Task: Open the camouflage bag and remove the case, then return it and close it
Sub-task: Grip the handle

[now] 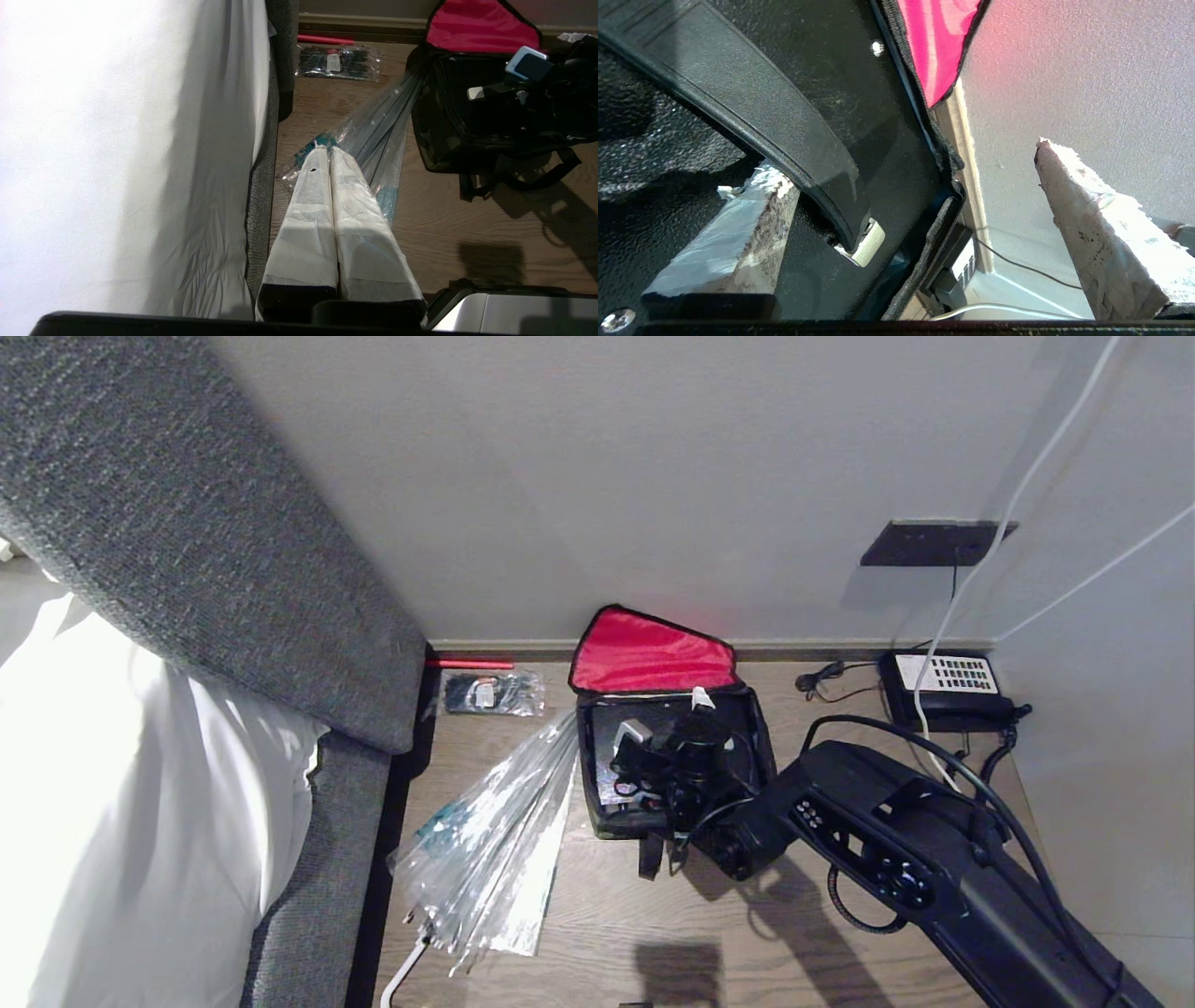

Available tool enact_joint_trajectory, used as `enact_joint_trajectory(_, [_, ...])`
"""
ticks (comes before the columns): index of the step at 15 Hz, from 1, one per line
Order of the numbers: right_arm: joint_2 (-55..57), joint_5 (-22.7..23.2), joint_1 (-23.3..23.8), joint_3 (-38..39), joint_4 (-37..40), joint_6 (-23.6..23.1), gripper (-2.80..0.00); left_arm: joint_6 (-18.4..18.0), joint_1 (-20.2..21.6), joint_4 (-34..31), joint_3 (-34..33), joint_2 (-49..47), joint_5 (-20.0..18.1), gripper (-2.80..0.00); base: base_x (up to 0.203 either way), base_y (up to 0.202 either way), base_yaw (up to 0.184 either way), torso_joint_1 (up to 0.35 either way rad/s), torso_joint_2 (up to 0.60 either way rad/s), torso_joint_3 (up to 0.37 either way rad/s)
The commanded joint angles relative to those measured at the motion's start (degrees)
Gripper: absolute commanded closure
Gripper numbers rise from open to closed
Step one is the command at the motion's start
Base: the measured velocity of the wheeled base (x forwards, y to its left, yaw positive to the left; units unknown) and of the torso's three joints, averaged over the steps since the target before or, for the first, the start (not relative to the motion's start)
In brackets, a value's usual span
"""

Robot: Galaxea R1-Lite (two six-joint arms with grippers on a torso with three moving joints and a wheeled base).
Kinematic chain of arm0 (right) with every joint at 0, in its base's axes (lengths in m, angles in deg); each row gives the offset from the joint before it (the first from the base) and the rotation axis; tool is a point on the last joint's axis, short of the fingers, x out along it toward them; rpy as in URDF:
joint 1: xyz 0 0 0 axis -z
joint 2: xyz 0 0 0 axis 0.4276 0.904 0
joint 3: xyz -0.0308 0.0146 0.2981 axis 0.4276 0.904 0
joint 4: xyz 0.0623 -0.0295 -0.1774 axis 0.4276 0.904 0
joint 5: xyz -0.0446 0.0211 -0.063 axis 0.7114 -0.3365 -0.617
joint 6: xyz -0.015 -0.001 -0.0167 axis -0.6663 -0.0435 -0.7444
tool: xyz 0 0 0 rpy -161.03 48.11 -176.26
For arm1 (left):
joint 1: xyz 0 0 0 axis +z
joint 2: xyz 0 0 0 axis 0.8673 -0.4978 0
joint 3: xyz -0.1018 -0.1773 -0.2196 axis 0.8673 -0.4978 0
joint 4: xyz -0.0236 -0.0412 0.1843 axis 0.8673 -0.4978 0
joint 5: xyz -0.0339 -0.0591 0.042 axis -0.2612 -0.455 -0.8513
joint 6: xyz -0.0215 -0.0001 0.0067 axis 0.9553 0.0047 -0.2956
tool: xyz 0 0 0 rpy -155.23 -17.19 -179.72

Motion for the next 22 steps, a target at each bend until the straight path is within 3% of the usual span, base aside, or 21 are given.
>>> enact_joint_trajectory(1, [-0.28,-0.07,0.03,-0.03,-0.47,-0.52,-2.80,0.04,-0.01,0.03,0.00,0.11,0.02,0.00,0.000,0.000,0.000,0.000,0.00,0.000])
enact_joint_trajectory(4, [-0.15,0.75,0.40,1.00,-1.21,-1.36,-2.80,0.04,0.04,-0.04,0.00,0.16,0.02,0.00,0.000,0.000,0.000,0.000,0.00,0.000])
enact_joint_trajectory(8, [-2.34,9.30,1.22,9.72,-1.91,-1.83,-2.80,0.04,-0.01,0.03,0.00,0.20,0.02,0.00,0.000,0.000,0.000,0.000,0.00,0.000])
enact_joint_trajectory(11, [-6.53,11.63,1.20,17.05,-4.24,-1.03,-2.80,0.04,-0.01,-0.05,0.00,0.20,0.02,0.00,0.000,0.000,0.000,0.000,0.00,0.000])
enact_joint_trajectory(16, [-20.47,13.78,1.61,29.62,-3.75,4.85,-2.80,0.04,-0.01,-0.05,0.00,0.11,0.02,0.00,0.000,0.000,0.000,0.000,0.00,0.000])
enact_joint_trajectory(19, [-35.93,14.00,3.99,35.77,3.69,12.06,-2.80,0.04,0.08,-0.05,0.00,0.02,0.02,0.00,0.000,0.000,0.000,0.000,0.00,0.000])
enact_joint_trajectory(22, [-53.74,14.34,5.96,44.85,20.78,29.79,-2.80,0.04,0.08,-0.04,0.00,0.02,0.02,0.00,0.000,0.000,0.000,0.000,0.00,0.000])
